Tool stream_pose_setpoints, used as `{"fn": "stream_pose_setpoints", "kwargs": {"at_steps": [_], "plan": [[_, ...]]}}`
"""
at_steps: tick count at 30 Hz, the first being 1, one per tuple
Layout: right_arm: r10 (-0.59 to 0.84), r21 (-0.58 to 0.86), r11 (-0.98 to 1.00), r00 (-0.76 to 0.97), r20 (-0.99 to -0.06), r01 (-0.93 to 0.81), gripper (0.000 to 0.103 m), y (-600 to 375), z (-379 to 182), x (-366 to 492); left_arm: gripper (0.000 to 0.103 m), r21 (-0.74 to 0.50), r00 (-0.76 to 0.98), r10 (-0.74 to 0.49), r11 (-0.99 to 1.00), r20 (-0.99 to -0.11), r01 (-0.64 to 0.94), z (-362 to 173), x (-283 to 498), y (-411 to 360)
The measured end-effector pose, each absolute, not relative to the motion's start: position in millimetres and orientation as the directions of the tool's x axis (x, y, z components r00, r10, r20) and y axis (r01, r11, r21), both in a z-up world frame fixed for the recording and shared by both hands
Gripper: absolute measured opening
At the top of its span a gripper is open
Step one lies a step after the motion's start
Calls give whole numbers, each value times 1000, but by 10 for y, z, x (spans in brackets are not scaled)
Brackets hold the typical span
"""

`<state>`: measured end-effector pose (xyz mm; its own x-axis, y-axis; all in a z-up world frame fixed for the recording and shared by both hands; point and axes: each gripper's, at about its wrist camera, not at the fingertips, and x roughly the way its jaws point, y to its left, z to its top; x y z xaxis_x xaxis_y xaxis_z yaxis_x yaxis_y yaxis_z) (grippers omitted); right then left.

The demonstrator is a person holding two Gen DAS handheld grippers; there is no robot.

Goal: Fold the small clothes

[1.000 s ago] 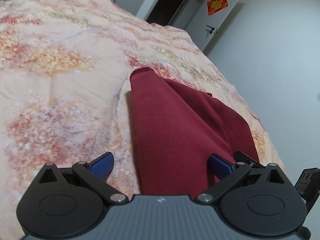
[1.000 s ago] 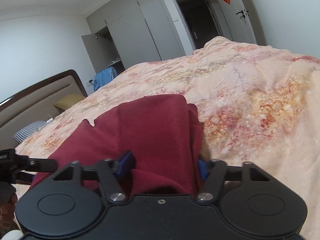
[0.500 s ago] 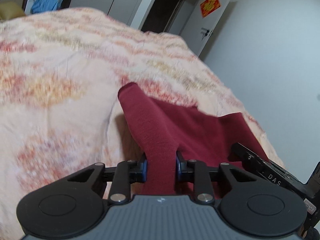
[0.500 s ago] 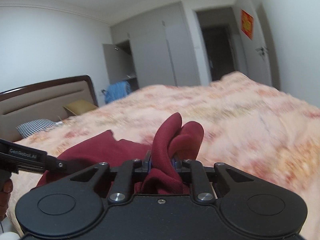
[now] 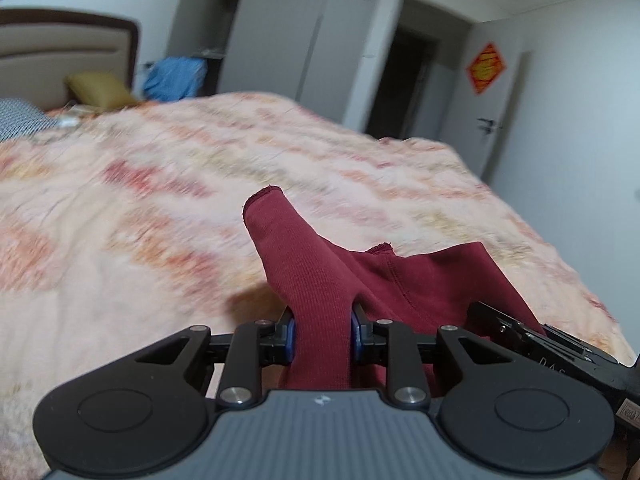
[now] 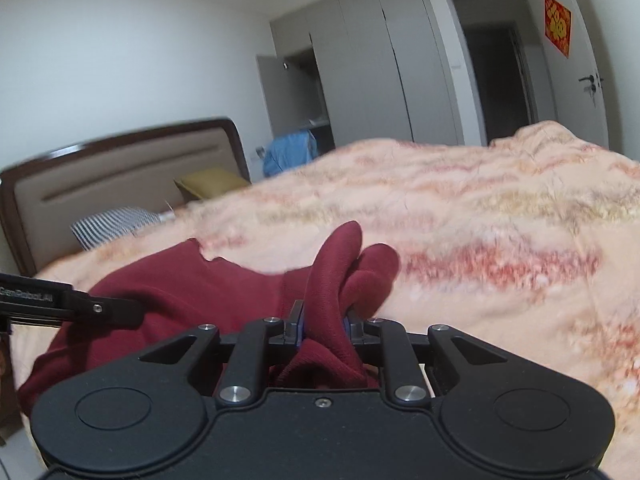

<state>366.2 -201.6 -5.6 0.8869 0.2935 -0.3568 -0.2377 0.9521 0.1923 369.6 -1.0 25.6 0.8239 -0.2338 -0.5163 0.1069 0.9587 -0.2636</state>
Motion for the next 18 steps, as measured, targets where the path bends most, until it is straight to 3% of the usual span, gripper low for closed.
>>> {"fn": "stream_pose_setpoints", "kwargs": {"at_steps": [8, 10, 12, 18], "plan": [[267, 214, 957, 879, -396, -195, 40, -2160, -224, 3596, 38, -281, 796, -220, 957, -564, 66, -49, 3745, 98], [255, 193, 962, 884, -392, -192, 49, -2160, -199, 3543, 42, -281, 796, -216, 958, -565, 61, -47, 3725, 111], [242, 177, 966, 891, -385, -186, 73, -2160, -154, 3485, 54, -284, 792, -215, 957, -572, 55, -40, 3721, 117], [223, 159, 971, 919, -325, -179, 99, -2178, 134, 3197, 92, -268, 818, -172, 963, -549, 23, 133, 3540, 124]]}}
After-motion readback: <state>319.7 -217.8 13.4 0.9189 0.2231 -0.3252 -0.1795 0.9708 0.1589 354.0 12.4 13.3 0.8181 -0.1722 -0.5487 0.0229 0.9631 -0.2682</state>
